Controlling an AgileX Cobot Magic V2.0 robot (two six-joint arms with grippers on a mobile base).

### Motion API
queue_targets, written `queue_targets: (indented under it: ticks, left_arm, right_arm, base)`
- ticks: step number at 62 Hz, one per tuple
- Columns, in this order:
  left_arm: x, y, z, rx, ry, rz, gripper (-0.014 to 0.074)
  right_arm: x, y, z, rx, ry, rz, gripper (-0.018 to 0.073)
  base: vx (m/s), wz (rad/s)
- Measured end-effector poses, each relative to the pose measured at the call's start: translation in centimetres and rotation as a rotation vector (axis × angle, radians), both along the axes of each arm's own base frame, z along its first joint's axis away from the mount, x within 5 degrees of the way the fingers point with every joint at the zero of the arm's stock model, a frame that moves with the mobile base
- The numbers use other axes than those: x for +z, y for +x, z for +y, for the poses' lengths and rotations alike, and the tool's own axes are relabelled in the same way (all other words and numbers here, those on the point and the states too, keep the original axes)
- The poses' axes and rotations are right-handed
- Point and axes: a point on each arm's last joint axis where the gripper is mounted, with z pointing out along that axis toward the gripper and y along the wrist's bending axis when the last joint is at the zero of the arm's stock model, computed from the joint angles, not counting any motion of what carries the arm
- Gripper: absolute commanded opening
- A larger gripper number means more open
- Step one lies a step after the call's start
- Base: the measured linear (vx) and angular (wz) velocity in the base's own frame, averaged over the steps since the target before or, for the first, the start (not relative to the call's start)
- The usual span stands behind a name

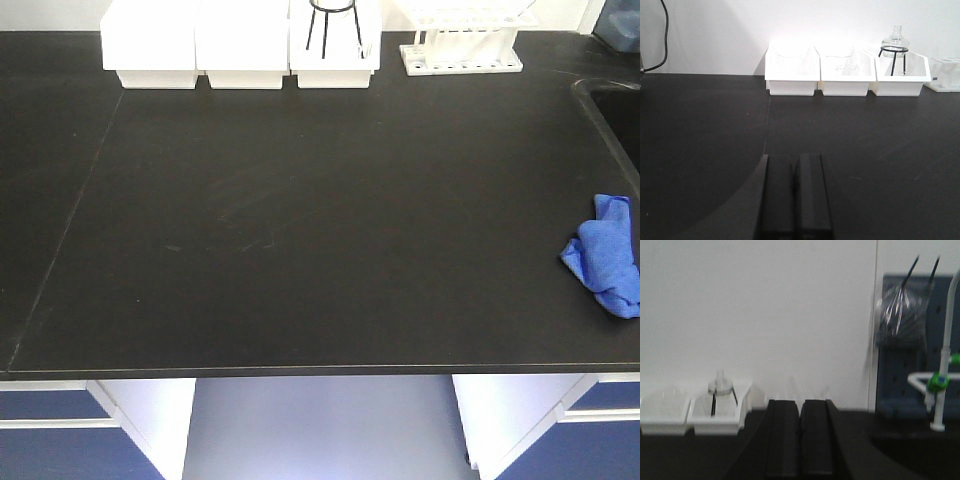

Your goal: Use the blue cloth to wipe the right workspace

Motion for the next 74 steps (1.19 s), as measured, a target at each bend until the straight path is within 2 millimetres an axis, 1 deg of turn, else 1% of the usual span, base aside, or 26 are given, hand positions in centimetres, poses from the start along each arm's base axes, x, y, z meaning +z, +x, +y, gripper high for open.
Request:
queue_targets:
  ticks: [5, 13, 16, 19, 21, 26, 30, 35, 42, 51, 57, 64, 70, 74]
  left_arm:
    - [0.0, 0.0, 0.0, 0.000, 0.000, 0.000, -0.0006]
    - [0.0, 0.0, 0.0, 0.000, 0.000, 0.000, -0.0006]
    - [0.0, 0.0, 0.0, 0.000, 0.000, 0.000, -0.0006]
    - [0.0, 0.0, 0.0, 0.000, 0.000, 0.000, -0.0006]
    - [0.0, 0.0, 0.0, 0.000, 0.000, 0.000, -0.0006]
    - [0.0, 0.0, 0.0, 0.000, 0.000, 0.000, -0.0006]
    - [0.0, 0.0, 0.0, 0.000, 0.000, 0.000, -0.0006]
    - [0.0, 0.0, 0.0, 0.000, 0.000, 0.000, -0.0006]
    - [0.0, 0.0, 0.0, 0.000, 0.000, 0.000, -0.0006]
    - [0.0, 0.0, 0.0, 0.000, 0.000, 0.000, -0.0006]
    - [0.0, 0.0, 0.0, 0.000, 0.000, 0.000, -0.0006]
    - [0.0, 0.0, 0.0, 0.000, 0.000, 0.000, -0.0006]
    - [0.0, 0.0, 0.0, 0.000, 0.000, 0.000, -0.0006]
    - [0.0, 0.0, 0.0, 0.000, 0.000, 0.000, -0.0006]
  right_arm:
    - [-0.5, 2.3, 0.0, 0.000, 0.011, 0.106, -0.0004]
    - [-0.9, 6.5, -0.2, -0.008, 0.015, 0.200, -0.0004]
    - [-1.5, 8.2, -0.2, -0.010, 0.019, 0.258, -0.0003]
    - [-2.6, 10.2, -0.3, -0.017, 0.023, 0.345, -0.0003]
    - [-3.2, 11.1, -0.5, -0.024, 0.025, 0.386, -0.0003]
    - [-4.5, 13.6, -1.5, -0.074, 0.046, 0.485, -0.0003]
    - [-5.6, 15.7, -3.2, -0.141, 0.082, 0.554, -0.0001]
    - [-6.7, 17.3, -5.1, -0.210, 0.119, 0.610, 0.0000]
    - [-8.6, 18.6, -6.6, -0.259, 0.156, 0.686, 0.0000]
    - [-11.2, 19.5, -7.0, -0.261, 0.171, 0.786, 0.0008]
    - [-13.2, 20.0, -7.1, -0.250, 0.147, 0.865, 0.0035]
    - [-15.3, 20.5, -7.2, -0.207, 0.051, 0.951, 0.0096]
    - [-16.2, 20.6, -7.3, -0.183, 0.004, 0.991, 0.0181]
    - [-16.4, 20.6, -7.3, -0.175, -0.009, 1.007, 0.0243]
  base:
    - [0.00, 0.00]
    - [0.00, 0.00]
    - [0.00, 0.00]
    - [0.00, 0.00]
    - [0.00, 0.00]
    - [0.00, 0.00]
    - [0.00, 0.00]
    - [0.00, 0.00]
    - [0.00, 0.00]
    - [0.00, 0.00]
    - [0.00, 0.00]
    - [0.00, 0.00]
    - [0.00, 0.00]
    - [0.00, 0.00]
